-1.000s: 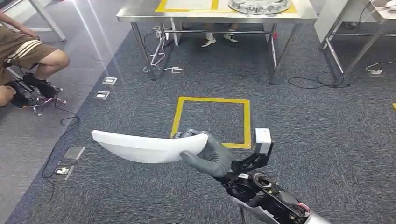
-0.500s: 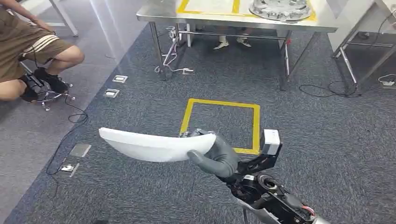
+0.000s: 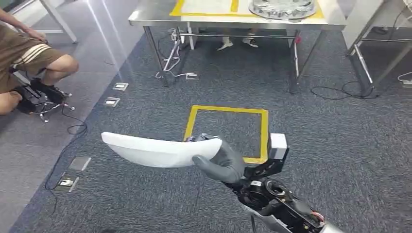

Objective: Take the parts from the cabinet and place them on the table.

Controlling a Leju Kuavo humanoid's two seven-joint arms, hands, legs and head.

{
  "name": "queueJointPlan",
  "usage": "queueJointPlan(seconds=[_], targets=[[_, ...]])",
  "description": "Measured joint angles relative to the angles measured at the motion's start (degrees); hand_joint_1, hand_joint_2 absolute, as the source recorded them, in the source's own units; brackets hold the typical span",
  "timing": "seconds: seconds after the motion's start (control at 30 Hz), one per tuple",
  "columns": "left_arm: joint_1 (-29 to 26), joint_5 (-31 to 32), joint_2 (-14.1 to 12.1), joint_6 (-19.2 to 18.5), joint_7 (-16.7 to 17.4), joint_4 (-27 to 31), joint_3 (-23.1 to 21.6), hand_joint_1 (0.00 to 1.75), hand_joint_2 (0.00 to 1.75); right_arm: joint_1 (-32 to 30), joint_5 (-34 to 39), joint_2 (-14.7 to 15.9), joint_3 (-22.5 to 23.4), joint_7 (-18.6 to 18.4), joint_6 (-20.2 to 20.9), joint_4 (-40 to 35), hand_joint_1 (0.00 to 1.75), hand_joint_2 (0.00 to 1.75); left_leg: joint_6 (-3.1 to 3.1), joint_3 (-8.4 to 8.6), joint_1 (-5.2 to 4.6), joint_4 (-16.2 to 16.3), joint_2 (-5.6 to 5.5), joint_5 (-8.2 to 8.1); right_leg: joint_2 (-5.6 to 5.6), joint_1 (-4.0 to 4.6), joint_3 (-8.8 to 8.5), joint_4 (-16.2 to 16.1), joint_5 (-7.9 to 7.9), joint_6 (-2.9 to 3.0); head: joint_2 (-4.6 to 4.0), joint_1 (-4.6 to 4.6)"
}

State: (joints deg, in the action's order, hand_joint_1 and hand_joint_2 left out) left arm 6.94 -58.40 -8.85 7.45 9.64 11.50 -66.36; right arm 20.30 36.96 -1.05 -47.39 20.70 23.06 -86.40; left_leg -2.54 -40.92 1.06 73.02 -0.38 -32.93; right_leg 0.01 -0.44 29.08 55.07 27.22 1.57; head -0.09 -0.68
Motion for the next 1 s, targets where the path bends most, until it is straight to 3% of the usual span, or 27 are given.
queueJointPlan(seconds=[0.03,0.07,0.13,0.17,0.2,0.23,0.3,0.37,0.43,0.47,0.5,0.53,0.57,0.6,0.63,0.67,0.7,0.73,0.77,0.83,0.87,0.9,0.93,1.0], targets=[[0.0,0.0,0.0,0.0,0.0,0.0,0.0,0.0,1.75,0.0,0.0,0.0,0.0,0.0,0.0,0.1,1.31,1.75,0.13,-1.2,-0.05,0.1,0.0,0.31,0.1,0.07,-0.53,0.0,0.42,0.06,0.0,-0.22],[-0.2,0.0,0.0,-0.1,0.0,0.0,0.0,0.0,1.75,0.0,-0.2,0.0,0.0,0.1,0.1,0.1,1.31,1.75,0.44,-1.15,-0.18,-2.2,-0.01,2.06,0.22,0.12,-1.22,0.0,0.95,0.06,0.0,-0.44],[-0.3,0.0,-0.1,-0.1,0.0,0.0,0.0,0.0,1.75,0.0,-0.2,0.0,0.0,0.1,0.1,0.1,1.31,1.75,1.46,1.81,-0.71,-12.1,0.01,8.88,0.23,0.2,-2.9,-0.1,2.13,-0.01,0.0,-1.07],[-0.3,0.0,-0.3,-0.1,0.0,0.0,0.0,0.0,1.75,0.0,-0.2,-0.1,0.0,0.1,0.1,0.1,1.31,1.75,2.16,3.26,-1.18,-16.8,0.19,12.76,0.19,0.18,-2.49,-0.3,2.69,-0.09,0.0,-1.31],[-0.3,0.0,-0.4,-0.1,0.0,-0.1,0.0,0.0,1.75,0.0,-0.2,-0.1,0.0,0.1,0.1,0.2,1.31,1.75,2.17,3.04,-1.52,-17.5,0.03,11.79,0.3,0.53,-3.89,0.0,3.31,-0.42,0.0,-1.44],[-0.3,0.0,-0.4,-0.1,0.0,-0.1,0.0,0.0,1.75,0.0,-0.2,-0.1,0.0,0.2,0.1,0.2,1.31,1.75,2.23,3.62,-1.51,-17.8,-0.07,11.09,0.32,0.58,-3.11,-0.2,3.81,-0.73,0.0,-1.53],[-0.2,0.0,-0.4,-0.1,0.0,-0.1,0.0,0.0,1.75,0.1,-0.3,-0.1,0.0,0.1,0.2,0.2,1.31,1.75,2.89,4.33,-1.25,-18.4,0.05,11.03,0.39,0.74,-5.01,-0.1,3.48,-1.25,0.0,-1.35],[-0.4,0.0,-0.3,-0.1,0.1,-0.1,0.0,0.0,1.75,0.2,-0.3,-0.1,0.0,0.1,0.1,0.2,1.31,1.75,3.17,6.32,-0.91,-19.0,-0.04,10.97,0.27,0.7,-4.68,1.6,4.49,-1.82,0.0,-1.03],[-0.3,0.0,-0.3,-0.1,0.1,-0.1,0.0,0.0,1.75,0.4,-0.3,-0.1,0.0,0.2,0.2,0.2,1.31,1.75,3.72,7.26,-0.86,-19.0,-0.01,10.17,0.24,0.49,-0.37,9.5,6.4,-2.3,0.0,-0.3],[-0.2,0.0,-0.3,-0.1,0.1,-0.1,0.0,0.0,1.75,0.2,-0.3,-0.1,0.0,0.2,0.2,0.2,1.31,1.75,3.69,7.74,-0.86,-19.0,-0.04,9.7,0.23,0.36,2.46,13.7,8.47,-2.52,0.0,-0.15],[-0.3,0.0,-0.3,-0.1,0.1,-0.1,0.0,0.0,1.75,0.0,-0.3,-0.1,0.0,0.1,0.1,0.3,1.31,1.75,3.69,8.36,-0.84,-19.0,-0.09,9.11,0.23,0.31,4.98,16.8,10.84,-2.7,0.0,0.02],[-0.3,0.0,-0.3,-0.1,0.1,-0.1,0.0,0.0,1.75,-0.2,-0.3,-0.1,0.0,0.1,0.1,0.4,1.31,1.75,3.6,9.14,-0.8,-19.0,-0.15,8.52,0.22,0.19,6.37,17.4,11.83,-2.83,0.0,0.37],[-0.4,0.0,-0.3,-0.1,0.1,-0.1,0.0,0.0,1.75,-0.3,-0.3,-0.1,0.0,0.1,0.1,0.4,1.31,1.75,3.51,9.91,-0.77,-19.0,-0.23,7.95,0.22,0.09,6.66,16.1,11.25,-2.83,0.0,0.57],[-0.4,0.0,-0.3,-0.1,0.1,-0.1,0.0,0.0,1.75,-0.4,-0.3,-0.1,0.0,0.1,0.0,0.4,1.31,1.75,3.33,11.01,-0.76,-19.0,-0.29,7.24,0.21,-0.01,6.15,12.5,8.84,-2.82,0.0,0.85],[-0.5,0.0,-0.2,-0.1,0.1,-0.1,0.0,0.0,1.75,-0.4,-0.5,-0.1,0.0,0.1,-0.1,0.4,1.31,1.75,3.17,11.95,-0.74,-19.0,-0.32,6.59,0.22,-0.1,5.32,8.4,5.38,-2.73,0.0,1.12],[-0.5,0.0,-0.1,-0.1,0.0,-0.1,0.0,0.0,1.75,-0.4,-0.5,-0.1,0.1,0.1,-0.2,0.4,1.31,1.75,2.94,12.81,-0.73,-19.0,-0.32,5.84,0.23,-0.15,4.62,3.5,-0.09,-2.63,0.0,1.47],[-0.4,0.0,-0.1,-0.1,0.0,-0.1,0.0,0.0,1.75,-0.6,-0.6,-0.1,0.1,0.1,-0.3,0.5,1.31,1.75,2.57,13.34,-0.8,-18.5,-0.32,5.33,0.22,0.04,5.23,2.1,-2.8,-2.34,0.0,1.77],[-0.2,0.1,-0.1,-0.1,0.0,-0.1,0.0,0.0,1.75,-0.6,-0.6,-0.1,0.1,0.0,-0.3,0.5,1.31,1.75,2.13,12.87,-0.8,-18.6,-0.66,5.03,0.05,0.48,4.8,2.0,-0.96,-1.73,0.0,1.79],[-0.2,0.2,-0.1,-0.1,0.0,-0.1,0.0,0.0,1.75,-0.6,-0.7,-0.1,0.1,0.0,-0.4,0.5,1.31,1.75,1.66,12.92,-0.8,-18.6,-0.51,4.82,0.14,0.46,4.08,2.0,-2.42,-1.16,0.0,1.53],[0.0,0.2,0.0,-0.1,0.0,-0.1,0.0,0.0,1.75,-0.4,-0.8,-0.1,0.2,0.1,-0.4,0.4,1.31,1.75,1.24,13.29,-0.67,-18.5,-0.49,4.77,0.33,0.49,3.6,1.4,-2.34,-0.63,0.0,1.38],[0.1,0.2,0.0,-0.1,0.0,-0.1,0.0,0.0,1.75,-0.4,-0.8,-0.2,0.2,0.2,-0.4,0.3,1.31,1.75,1.05,12.55,-0.55,-16.9,-0.29,4.82,0.3,0.19,3.0,0.9,-2.38,-0.5,0.0,1.31],[0.1,0.2,0.0,-0.1,0.0,-0.1,0.0,0.0,1.75,-0.3,-0.8,-0.2,0.3,0.1,-0.4,0.3,1.31,1.75,0.73,10.39,-0.61,-13.3,-0.14,4.51,0.26,0.09,2.6,0.6,-2.24,-0.26,0.0,0.66],[0.2,0.2,0.1,-0.1,0.0,-0.1,0.0,0.0,1.75,-0.2,-0.8,-0.2,0.3,0.1,-0.4,0.3,1.31,1.75,0.38,7.43,-0.53,-8.7,-0.11,3.1,0.21,0.09,2.34,0.4,-2.06,0.0,0.0,0.02],[0.1,0.2,0.1,-0.1,0.0,-0.1,0.0,0.0,1.75,-0.4,-0.8,-0.2,0.3,0.0,-0.4,0.3,1.31,1.75,0.02,1.76,-0.5,-0.9,-0.09,-0.37,0.17,0.14,1.88,0.4,-1.4,0.31,0.0,-0.24]])
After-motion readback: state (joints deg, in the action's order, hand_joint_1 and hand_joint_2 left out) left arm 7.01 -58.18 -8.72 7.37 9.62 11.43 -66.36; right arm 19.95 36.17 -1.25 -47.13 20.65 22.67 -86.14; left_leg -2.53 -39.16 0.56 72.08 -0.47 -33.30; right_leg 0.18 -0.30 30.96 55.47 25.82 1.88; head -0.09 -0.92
